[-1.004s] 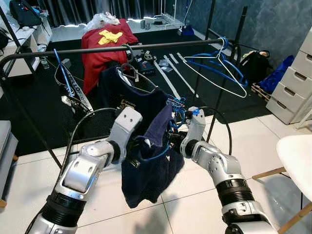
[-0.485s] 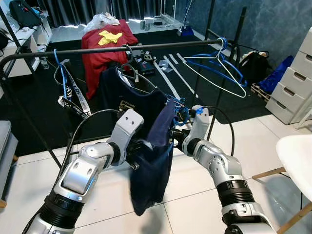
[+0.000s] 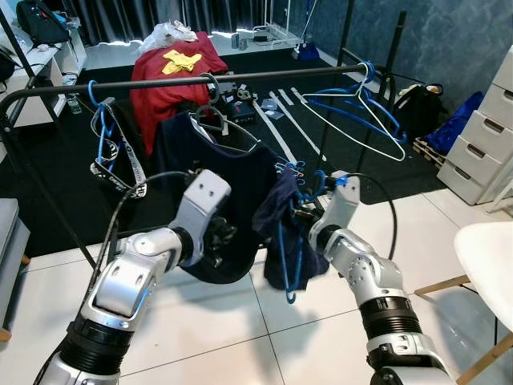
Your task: Hang hanger
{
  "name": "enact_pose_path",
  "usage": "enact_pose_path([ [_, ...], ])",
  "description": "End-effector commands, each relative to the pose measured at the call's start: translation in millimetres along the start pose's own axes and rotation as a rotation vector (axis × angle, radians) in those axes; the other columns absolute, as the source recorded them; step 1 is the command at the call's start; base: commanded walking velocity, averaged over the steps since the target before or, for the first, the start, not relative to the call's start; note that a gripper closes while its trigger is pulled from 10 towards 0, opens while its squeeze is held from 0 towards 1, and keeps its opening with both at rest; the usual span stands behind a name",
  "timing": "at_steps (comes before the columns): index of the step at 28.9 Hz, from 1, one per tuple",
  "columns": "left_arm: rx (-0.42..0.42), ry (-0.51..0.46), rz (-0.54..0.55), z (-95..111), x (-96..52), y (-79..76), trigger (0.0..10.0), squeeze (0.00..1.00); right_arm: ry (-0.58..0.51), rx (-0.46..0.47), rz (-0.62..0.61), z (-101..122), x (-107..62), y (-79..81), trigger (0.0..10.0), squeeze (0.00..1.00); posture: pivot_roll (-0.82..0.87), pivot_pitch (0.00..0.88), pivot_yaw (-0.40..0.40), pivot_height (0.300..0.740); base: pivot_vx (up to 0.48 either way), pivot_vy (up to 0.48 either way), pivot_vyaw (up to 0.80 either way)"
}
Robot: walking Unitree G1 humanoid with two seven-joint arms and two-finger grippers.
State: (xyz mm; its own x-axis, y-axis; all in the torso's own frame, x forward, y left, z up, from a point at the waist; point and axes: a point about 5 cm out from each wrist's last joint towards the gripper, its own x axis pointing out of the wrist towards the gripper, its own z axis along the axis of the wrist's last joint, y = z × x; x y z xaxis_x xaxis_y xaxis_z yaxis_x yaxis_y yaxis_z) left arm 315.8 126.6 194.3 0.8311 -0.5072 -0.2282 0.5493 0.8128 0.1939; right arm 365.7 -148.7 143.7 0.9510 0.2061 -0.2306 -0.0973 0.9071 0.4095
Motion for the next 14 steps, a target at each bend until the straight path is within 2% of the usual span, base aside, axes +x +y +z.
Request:
enact_pose_path([
  [1,0.015,-0.018,0.037,3.3,-4.9,10.2,10.0,0.0,-0.045,0.007,-0.002,10.1,1.6,0.6,10.0,0.0,-0.02,0.061,-0.001,0.74,0.0,0.0,0.0],
  [2,0.023,-0.02,0.058,2.9,-7.2,15.5,10.0,0.0,-0.042,0.001,-0.003,11.9,1.1,-2.9,10.0,0.0,-0.03,0.061,0.0,0.74,0.0,0.0,0.0],
  [7,0.034,-0.019,0.083,1.3,-8.9,20.6,10.0,0.0,-0.017,-0.021,0.009,11.3,-1.2,-8.3,10.0,0.0,-0.03,0.064,0.002,0.74,0.0,0.0,0.0],
  [11,0.028,-0.023,0.086,0.8,-8.4,20.2,10.0,0.0,-0.017,-0.026,0.008,11.6,-2.6,-10.7,10.0,0.0,-0.03,0.064,0.006,0.74,0.0,0.0,0.0],
  [12,0.013,-0.036,0.078,-0.7,-6.6,17.0,10.0,0.0,-0.027,-0.024,0.026,12.9,-3.8,-9.8,10.0,0.0,-0.03,0.065,0.01,0.74,0.0,0.0,0.0],
  [13,-0.031,-0.046,0.08,-10.2,-2.7,10.2,10.0,0.0,-0.094,-0.007,0.105,21.5,-6.3,-0.8,10.0,0.0,-0.03,0.066,0.011,0.74,0.0,0.0,0.0],
  [14,-0.031,-0.046,0.08,-10.2,-2.7,10.2,10.0,0.0,-0.094,-0.007,0.105,21.5,-6.3,-0.8,10.0,0.0,-0.03,0.066,0.011,0.74,0.0,0.0,0.0],
])
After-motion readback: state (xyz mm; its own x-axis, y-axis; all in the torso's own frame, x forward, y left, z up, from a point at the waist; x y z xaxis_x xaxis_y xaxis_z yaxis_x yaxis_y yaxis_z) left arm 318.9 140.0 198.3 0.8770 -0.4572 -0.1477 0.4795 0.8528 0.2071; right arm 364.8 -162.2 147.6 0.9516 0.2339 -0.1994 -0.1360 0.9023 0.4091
